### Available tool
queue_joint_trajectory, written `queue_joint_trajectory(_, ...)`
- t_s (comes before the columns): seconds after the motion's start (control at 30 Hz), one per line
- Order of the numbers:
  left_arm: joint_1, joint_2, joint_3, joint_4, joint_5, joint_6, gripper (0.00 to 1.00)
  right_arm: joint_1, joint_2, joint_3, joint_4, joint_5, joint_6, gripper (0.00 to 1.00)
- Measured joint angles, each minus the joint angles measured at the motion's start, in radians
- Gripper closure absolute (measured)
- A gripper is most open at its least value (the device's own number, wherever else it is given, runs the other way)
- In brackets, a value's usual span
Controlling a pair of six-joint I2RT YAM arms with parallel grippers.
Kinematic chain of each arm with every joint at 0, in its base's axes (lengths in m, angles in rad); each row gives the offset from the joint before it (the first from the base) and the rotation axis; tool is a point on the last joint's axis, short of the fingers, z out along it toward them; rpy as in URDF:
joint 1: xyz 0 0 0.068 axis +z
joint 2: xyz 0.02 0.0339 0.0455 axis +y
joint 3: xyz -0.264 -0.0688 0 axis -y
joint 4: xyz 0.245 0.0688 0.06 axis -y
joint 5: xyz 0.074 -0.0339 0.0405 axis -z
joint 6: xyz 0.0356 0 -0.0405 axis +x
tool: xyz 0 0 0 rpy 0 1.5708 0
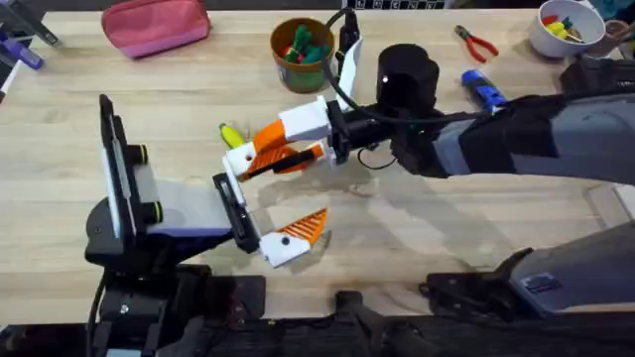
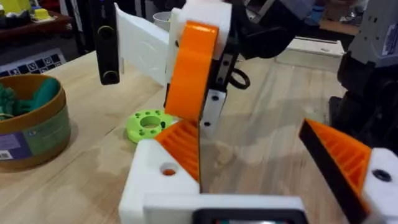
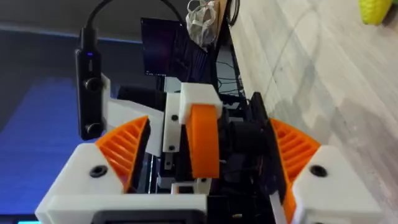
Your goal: Pick up the gripper from the table and insert it into the empty holder that is missing its gripper. Then pick up a screw, insert it into the mounting hole, and use the screwdriver to tighten it. Finally, clean up the table by picking up the vegetable and placing it into the bucket.
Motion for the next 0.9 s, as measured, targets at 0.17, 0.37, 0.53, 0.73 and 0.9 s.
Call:
queue_joint_trajectory(0.17, 0.000, 0.000, 0.000, 0.000, 0.000, 0.000, 0.014, 0.000, 0.000, 0.000, 0.000, 0.000, 0.000, 0.010)
queue_joint_trajectory(0.37, 0.000, 0.000, 0.000, 0.000, 0.000, 0.000, 0.014, -0.009, 0.000, 0.000, -0.006, 0.000, -0.008, 0.009)
queue_joint_trajectory(0.53, 0.000, 0.000, 0.000, 0.000, 0.000, 0.000, 0.014, -0.076, -0.073, 0.001, -0.218, 0.000, -0.090, 0.009)
queue_joint_trajectory(0.73, 0.000, 0.000, 0.000, 0.000, 0.000, 0.000, 0.014, -0.236, -0.242, 0.079, -0.742, 0.004, -0.345, 0.009)
queue_joint_trajectory(0.9, 0.000, 0.000, 0.000, 0.000, 0.000, 0.000, 0.014, -0.341, -0.293, 0.269, -1.252, 0.081, -0.627, 0.008)
